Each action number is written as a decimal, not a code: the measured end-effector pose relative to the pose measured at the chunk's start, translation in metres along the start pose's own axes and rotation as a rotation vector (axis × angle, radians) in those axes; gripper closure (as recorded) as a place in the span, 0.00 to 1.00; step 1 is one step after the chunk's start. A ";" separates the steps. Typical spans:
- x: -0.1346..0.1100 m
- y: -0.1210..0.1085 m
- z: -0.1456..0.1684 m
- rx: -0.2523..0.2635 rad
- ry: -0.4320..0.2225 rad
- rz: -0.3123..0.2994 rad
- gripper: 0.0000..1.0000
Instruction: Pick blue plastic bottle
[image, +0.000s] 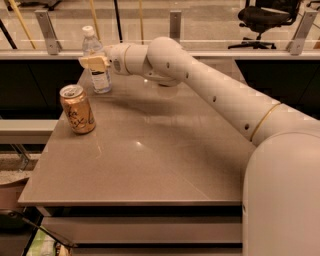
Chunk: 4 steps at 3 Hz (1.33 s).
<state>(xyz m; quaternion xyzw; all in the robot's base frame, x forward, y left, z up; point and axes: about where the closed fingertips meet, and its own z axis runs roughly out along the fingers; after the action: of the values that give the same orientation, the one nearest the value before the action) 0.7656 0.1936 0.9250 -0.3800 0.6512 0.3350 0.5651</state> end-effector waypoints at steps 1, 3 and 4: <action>0.000 0.002 0.002 -0.004 0.000 0.000 0.87; -0.001 0.005 0.002 -0.021 -0.007 -0.007 1.00; -0.012 0.001 -0.014 -0.046 -0.025 -0.034 1.00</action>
Offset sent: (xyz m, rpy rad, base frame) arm -0.0008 0.0025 -0.0005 0.0002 0.0008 0.0037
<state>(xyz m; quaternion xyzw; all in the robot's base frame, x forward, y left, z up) 0.7591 0.1837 0.9389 -0.3997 0.6296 0.3450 0.5699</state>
